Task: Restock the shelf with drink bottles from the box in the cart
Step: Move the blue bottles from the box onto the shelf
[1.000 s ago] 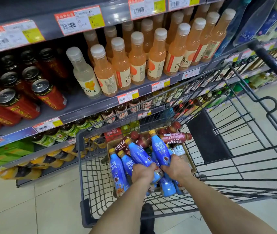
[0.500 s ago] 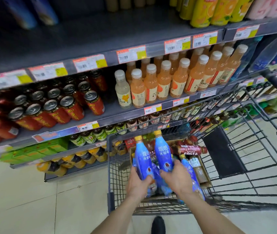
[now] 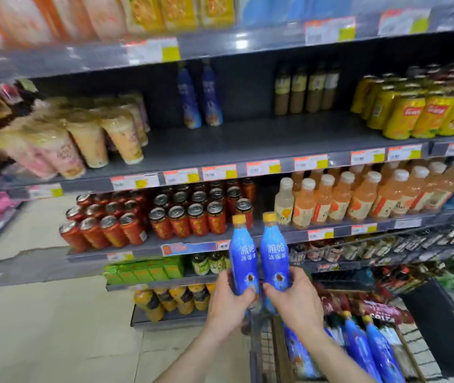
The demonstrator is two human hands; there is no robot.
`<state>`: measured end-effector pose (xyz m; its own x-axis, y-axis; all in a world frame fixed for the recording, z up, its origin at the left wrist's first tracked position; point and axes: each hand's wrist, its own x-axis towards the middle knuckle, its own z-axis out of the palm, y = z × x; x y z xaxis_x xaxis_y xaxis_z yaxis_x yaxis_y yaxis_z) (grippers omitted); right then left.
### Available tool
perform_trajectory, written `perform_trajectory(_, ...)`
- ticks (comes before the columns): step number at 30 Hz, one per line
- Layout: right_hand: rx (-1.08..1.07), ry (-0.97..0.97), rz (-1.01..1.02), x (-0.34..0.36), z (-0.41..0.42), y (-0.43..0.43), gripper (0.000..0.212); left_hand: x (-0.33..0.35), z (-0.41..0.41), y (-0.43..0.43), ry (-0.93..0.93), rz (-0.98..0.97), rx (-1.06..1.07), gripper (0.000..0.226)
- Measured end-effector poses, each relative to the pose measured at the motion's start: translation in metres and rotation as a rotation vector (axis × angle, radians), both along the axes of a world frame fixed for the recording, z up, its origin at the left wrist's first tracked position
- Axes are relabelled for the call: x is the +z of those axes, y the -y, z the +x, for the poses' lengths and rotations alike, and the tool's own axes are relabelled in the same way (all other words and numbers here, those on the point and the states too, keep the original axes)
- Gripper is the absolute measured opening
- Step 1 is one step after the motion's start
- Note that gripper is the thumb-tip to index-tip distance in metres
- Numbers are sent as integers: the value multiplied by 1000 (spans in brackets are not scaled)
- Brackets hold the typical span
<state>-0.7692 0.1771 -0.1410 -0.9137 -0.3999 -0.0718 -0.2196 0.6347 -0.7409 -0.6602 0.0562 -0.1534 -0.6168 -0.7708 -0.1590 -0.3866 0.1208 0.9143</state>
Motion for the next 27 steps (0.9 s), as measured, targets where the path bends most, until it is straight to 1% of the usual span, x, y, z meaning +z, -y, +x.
perform_trajectory(6, 28, -73, -77, 39, 21, 50, 53, 40, 30, 51, -82, -15, 17, 49)
perform_trajectory(12, 93, -149, -136, 80, 22, 84, 54, 81, 32, 79, -94, -141, 55, 51)
perform_trajectory(16, 129, -175, -157, 104, 22, 101, 53, 105, 32, 91, -122, -179, 61, 49)
perform_trajectory(22, 90, -202, -212, 128, 34, 132, 52, 135, 35, 125, -161, -254, 24, 46)
perform_trajectory(26, 39, -218, -245, 136, 47, 152, 52, 152, 42, 150, -190, -267, -30, 60)
perform_trajectory(27, 32, -219, -250, 138, 50, 158, 53, 155, 45, 156, -192, -274, -40, 61)
